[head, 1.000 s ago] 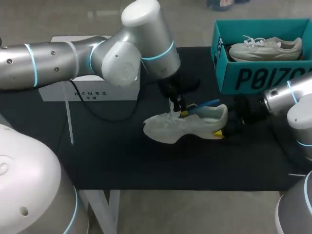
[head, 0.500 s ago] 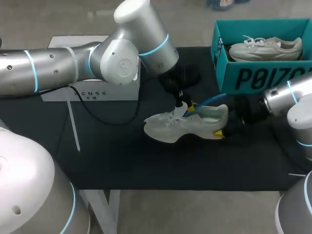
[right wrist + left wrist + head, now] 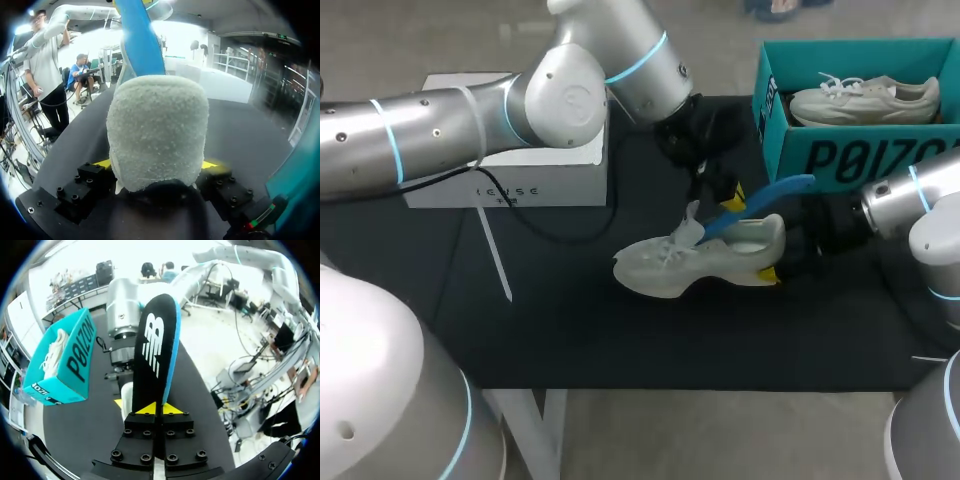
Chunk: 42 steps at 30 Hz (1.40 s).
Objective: Take the shoe out of the shoebox, open the shoe tongue, remove and reinsert the insole, then place the shoe into the shoebox
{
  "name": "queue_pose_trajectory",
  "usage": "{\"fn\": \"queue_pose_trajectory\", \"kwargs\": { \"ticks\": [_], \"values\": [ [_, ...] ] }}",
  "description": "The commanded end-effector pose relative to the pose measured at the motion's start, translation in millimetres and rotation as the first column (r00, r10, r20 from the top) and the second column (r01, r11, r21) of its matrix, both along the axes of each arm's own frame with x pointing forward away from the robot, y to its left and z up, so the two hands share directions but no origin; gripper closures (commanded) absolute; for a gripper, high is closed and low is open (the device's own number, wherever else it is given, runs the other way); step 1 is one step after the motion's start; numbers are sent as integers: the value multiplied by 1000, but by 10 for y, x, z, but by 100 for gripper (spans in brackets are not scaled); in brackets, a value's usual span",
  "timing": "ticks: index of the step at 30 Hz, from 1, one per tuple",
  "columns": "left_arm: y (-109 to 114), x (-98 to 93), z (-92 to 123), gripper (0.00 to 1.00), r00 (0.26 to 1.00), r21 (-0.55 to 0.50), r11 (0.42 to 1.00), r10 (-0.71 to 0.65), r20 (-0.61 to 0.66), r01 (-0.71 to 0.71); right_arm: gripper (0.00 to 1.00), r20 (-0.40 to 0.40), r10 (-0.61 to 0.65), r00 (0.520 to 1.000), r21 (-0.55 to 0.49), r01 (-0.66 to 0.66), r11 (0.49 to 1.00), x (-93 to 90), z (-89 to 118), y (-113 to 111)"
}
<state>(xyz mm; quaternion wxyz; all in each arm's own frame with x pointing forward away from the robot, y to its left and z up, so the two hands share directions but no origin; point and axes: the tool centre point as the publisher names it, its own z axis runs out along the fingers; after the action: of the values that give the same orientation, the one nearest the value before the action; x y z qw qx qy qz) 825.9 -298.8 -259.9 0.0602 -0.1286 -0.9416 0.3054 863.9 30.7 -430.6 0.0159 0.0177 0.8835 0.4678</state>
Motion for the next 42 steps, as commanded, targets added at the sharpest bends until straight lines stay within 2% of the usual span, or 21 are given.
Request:
{"fn": "queue_pose_trajectory", "kwargs": {
  "ticks": [1,14,25,31,32,33,34,36,37,42],
  "values": [
    [6,-2,41,100,1000,9,1000,0,2,0,100,0,0,1000,-2,0,1000,4,-11,4],
    [6,-2,41,100,1000,9,1000,0,2,0,100,0,0,1000,-2,0,1000,4,-11,4],
    [186,-169,830,100,984,-168,985,14,-180,-44,100,0,0,1000,-2,0,1000,4,-11,4],
    [246,-299,1111,100,963,-286,957,-23,-267,-56,100,0,0,1000,-2,0,1000,4,-11,4],
    [254,-330,1169,100,960,-309,949,-32,-279,-58,83,0,0,1000,-2,0,1000,4,-11,4],
    [264,-353,1213,100,953,-330,942,-41,-299,-63,57,0,0,1000,-2,0,1000,4,-11,4],
    [275,-380,1259,100,946,-355,933,-58,-320,-63,2,6,1,1000,-4,-1,1000,9,24,12],
    [299,-443,1357,100,933,-388,919,-74,-352,-73,0,12,-20,1000,-42,21,999,16,77,16],
    [313,-474,1401,100,926,-400,913,-80,-368,-80,0,-18,-11,1000,-86,9,996,26,76,14],
    [380,-647,1567,100,896,-413,906,-108,-430,-89,0,-46,-35,998,-179,27,983,22,101,-21]
  ]
}}
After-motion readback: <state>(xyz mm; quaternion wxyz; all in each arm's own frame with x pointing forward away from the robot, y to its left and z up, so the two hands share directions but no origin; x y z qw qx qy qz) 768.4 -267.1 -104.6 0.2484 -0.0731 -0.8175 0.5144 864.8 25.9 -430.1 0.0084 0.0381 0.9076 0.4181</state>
